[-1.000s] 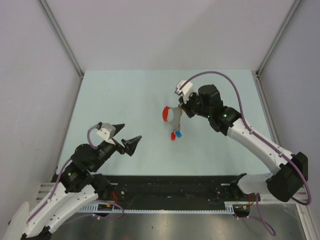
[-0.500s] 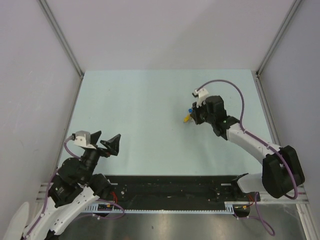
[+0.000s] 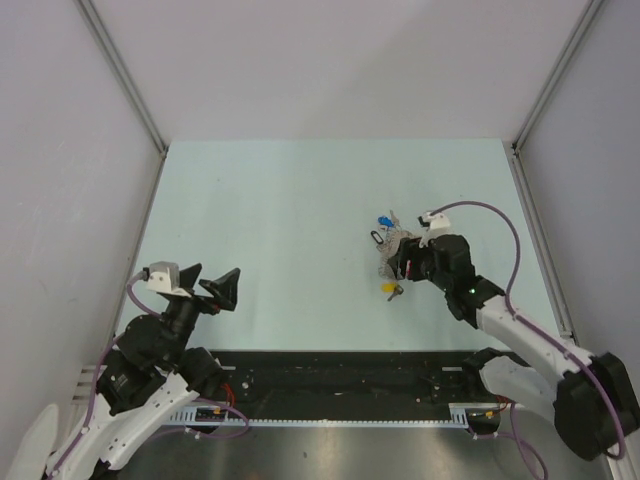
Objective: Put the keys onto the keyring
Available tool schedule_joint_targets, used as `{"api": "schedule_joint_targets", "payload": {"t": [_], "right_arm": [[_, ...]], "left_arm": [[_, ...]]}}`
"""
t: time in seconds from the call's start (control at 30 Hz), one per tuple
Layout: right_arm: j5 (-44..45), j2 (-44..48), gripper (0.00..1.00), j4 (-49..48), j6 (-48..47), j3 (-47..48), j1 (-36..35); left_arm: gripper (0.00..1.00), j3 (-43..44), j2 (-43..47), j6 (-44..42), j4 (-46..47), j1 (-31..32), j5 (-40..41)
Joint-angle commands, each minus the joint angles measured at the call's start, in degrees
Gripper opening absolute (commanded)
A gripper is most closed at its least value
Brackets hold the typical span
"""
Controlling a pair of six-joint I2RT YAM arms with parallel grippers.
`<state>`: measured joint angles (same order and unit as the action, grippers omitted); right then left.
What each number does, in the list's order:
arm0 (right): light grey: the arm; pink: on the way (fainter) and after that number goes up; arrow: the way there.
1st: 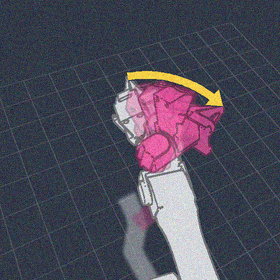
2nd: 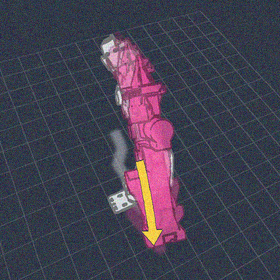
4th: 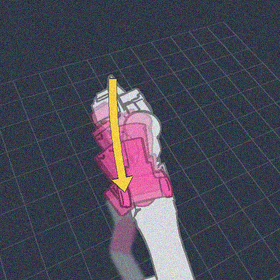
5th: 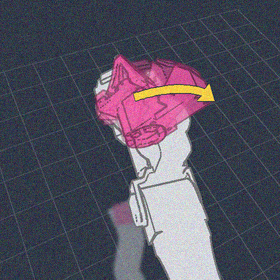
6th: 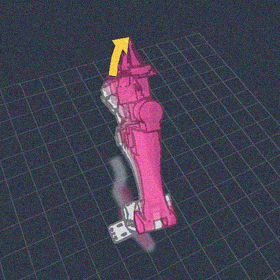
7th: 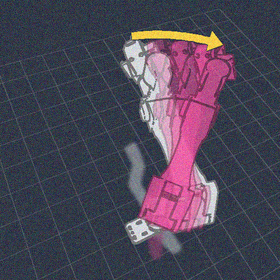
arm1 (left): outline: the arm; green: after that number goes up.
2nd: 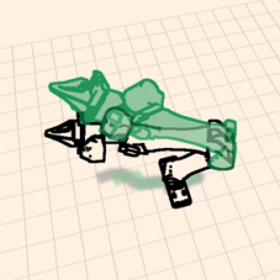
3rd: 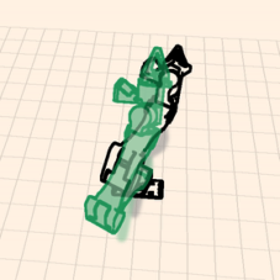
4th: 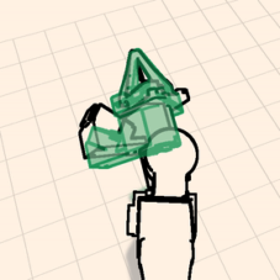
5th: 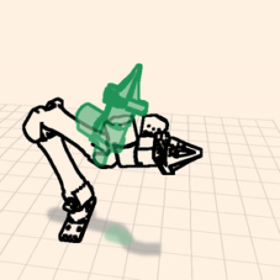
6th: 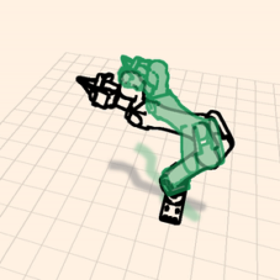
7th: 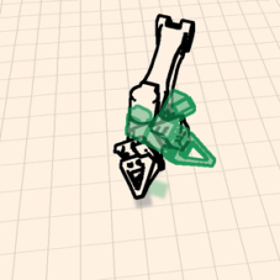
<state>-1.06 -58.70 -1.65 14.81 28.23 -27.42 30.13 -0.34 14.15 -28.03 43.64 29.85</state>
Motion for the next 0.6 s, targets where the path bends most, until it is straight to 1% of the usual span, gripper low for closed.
{"api": "schedule_joint_targets", "payload": {"t": [0.0,0.03,0.1,0.13,0.23,0.27,0.43,0.57], "right_arm": [[5.8,11.0,0.73,1.4,1.5,0.6,0.0],[6.2,15.9,0.74,3.3,1.4,0.7,0.2],[6.4,20.5,0.77,6.3,0.8,1.0,1.0],[6.3,24.3,0.78,7.4,0.6,1.4,1.4],[6.9,29.9,0.79,12.1,0.0,2.8,2.6],[7.3,33.5,0.80,13.2,-0.2,3.2,3.1],[10.5,40.8,0.82,19.6,-3.5,7.2,4.6],[14.8,46.5,0.82,22.5,-6.1,8.2,4.7]], "left_arm": [[1.00,2.8,7.5,3.8,-0.2,-0.4,2.0],[1.00,2.8,7.6,3.9,-0.1,-0.4,2.0],[1.00,2.7,8.2,4.0,0.5,-0.6,1.5],[1.00,2.7,8.2,4.0,0.4,-0.6,1.4],[1.00,3.0,8.4,3.9,0.5,-0.7,0.6],[1.00,3.2,8.3,3.8,0.6,-0.8,0.5],[1.00,4.4,8.3,3.9,0.6,-1.9,1.2],[1.00,6.0,8.3,6.4,-0.6,-3.0,4.1]]}}
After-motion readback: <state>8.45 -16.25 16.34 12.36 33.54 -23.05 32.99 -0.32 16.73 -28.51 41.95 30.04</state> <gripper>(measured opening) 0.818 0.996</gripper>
